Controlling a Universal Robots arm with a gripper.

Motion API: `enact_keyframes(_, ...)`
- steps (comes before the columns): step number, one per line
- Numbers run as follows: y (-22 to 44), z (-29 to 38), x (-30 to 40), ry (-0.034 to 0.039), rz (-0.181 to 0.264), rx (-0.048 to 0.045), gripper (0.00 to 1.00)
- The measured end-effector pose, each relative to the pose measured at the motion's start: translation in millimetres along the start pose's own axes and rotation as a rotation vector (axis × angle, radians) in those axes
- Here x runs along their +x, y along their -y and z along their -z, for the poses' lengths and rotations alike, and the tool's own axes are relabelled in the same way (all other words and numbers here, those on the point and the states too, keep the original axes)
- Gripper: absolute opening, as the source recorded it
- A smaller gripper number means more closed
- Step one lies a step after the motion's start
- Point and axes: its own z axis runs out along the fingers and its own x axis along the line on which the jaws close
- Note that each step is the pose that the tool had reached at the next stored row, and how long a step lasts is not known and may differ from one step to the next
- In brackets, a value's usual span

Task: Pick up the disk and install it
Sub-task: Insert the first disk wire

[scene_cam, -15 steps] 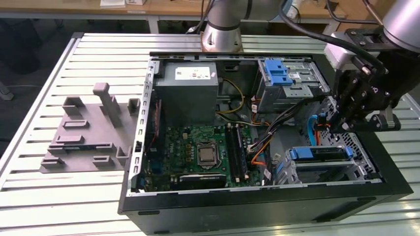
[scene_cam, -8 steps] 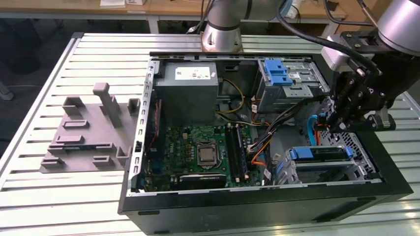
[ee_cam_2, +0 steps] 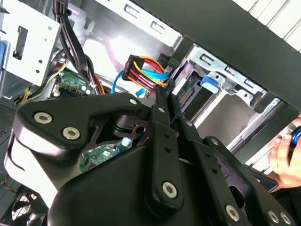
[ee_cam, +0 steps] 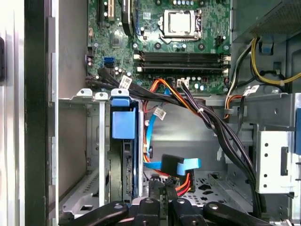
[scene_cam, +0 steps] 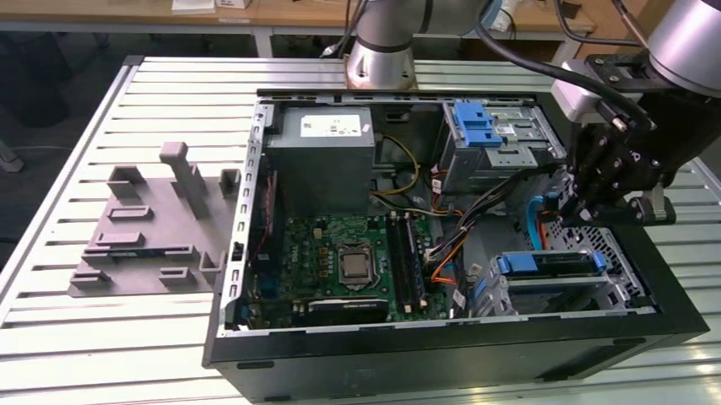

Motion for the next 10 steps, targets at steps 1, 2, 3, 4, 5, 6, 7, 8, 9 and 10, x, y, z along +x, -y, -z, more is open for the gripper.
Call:
enact_keyframes(1, 0.0, -0.4, 0.7, 0.0000, 0.000, -0.0082, 0.16)
enact_keyframes(2, 0.1, -0.8, 1.8, 0.0001, 0.000, -0.0158, 0.16)
enact_keyframes(3, 0.1, -1.3, 3.6, 0.0000, 0.000, -0.0212, 0.16)
enact_keyframes(4, 0.1, -2.0, 6.4, 0.0000, 0.000, -0.0251, 0.16)
enact_keyframes(5, 0.1, -2.7, 9.3, 0.0000, -0.001, -0.0280, 0.16)
enact_keyframes(6, 0.1, -3.7, 12.8, 0.0003, -0.001, -0.0299, 0.16)
enact_keyframes(7, 0.1, -4.6, 16.3, 0.0002, -0.001, -0.0313, 0.16)
enact_keyframes(8, 0.2, -5.6, 19.9, 0.0005, -0.001, -0.0325, 0.16)
enact_keyframes(9, 0.3, -6.4, 23.6, 0.0005, -0.001, -0.0330, 0.16)
enact_keyframes(10, 0.3, -7.1, 25.4, 0.0011, -0.001, -0.0330, 0.16)
